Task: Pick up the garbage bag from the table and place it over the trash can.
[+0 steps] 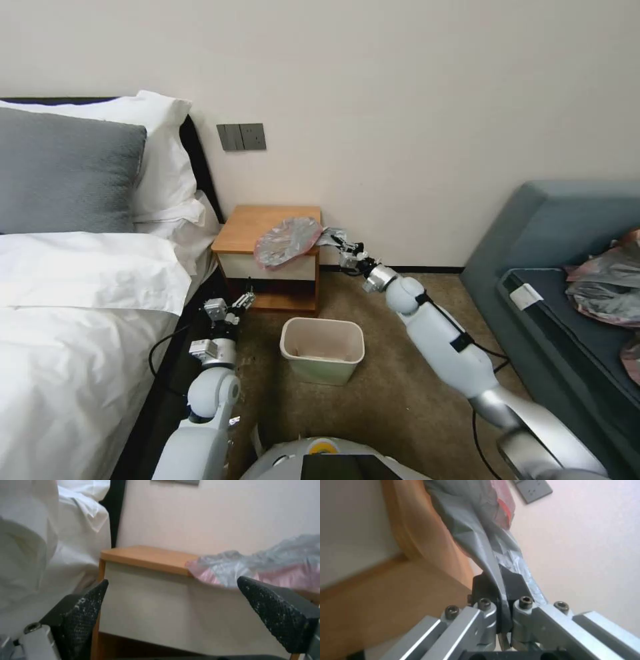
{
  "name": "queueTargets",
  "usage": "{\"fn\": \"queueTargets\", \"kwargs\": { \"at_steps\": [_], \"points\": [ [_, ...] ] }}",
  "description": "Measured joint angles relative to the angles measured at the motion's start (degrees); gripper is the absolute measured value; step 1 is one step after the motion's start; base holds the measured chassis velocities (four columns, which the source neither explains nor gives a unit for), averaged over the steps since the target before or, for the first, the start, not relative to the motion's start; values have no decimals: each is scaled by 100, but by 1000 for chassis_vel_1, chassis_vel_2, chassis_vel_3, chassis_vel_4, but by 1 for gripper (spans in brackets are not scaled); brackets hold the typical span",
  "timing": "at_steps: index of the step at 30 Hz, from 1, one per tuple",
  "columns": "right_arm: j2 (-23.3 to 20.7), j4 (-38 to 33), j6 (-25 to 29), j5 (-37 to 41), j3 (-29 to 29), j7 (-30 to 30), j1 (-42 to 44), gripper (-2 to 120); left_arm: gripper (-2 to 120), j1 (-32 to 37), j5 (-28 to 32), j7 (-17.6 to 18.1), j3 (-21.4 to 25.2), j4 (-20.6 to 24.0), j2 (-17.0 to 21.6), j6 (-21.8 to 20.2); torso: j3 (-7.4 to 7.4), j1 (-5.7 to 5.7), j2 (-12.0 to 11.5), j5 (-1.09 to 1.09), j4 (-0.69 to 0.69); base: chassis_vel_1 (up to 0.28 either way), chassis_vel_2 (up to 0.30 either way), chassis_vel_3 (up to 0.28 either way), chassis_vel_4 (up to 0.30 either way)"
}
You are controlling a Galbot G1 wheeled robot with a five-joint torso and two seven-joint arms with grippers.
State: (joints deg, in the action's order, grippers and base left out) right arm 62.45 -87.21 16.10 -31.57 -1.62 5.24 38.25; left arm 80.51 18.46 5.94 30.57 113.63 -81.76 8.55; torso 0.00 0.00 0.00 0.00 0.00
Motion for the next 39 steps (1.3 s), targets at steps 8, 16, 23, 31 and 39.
{"fn": "queueTargets", "kwargs": {
  "at_steps": [8,16,23,31,39],
  "points": [
    [-146,-792,-171,120,-88,38,763,0,99,-86,233,42,8,256,11,-133,0,0,0,1,0,0,0,0,0],
    [-174,-1204,-179,155,-187,49,1548,0,99,-47,324,53,37,375,58,-157,0,0,0,1,0,0,0,0,0],
    [-134,-1560,-159,9,-182,47,2080,0,99,-69,332,57,3,383,16,-168,0,0,0,0,1,0,0,0,0],
    [-135,-1707,-154,63,-327,47,2878,0,99,-68,332,55,17,369,41,-165,0,0,0,0,-1,0,0,0,0],
    [-98,-1653,-21,0,-408,68,3321,0,99,-105,310,46,-35,340,15,-172,0,0,0,0,1,0,0,0,0]
  ]
}}
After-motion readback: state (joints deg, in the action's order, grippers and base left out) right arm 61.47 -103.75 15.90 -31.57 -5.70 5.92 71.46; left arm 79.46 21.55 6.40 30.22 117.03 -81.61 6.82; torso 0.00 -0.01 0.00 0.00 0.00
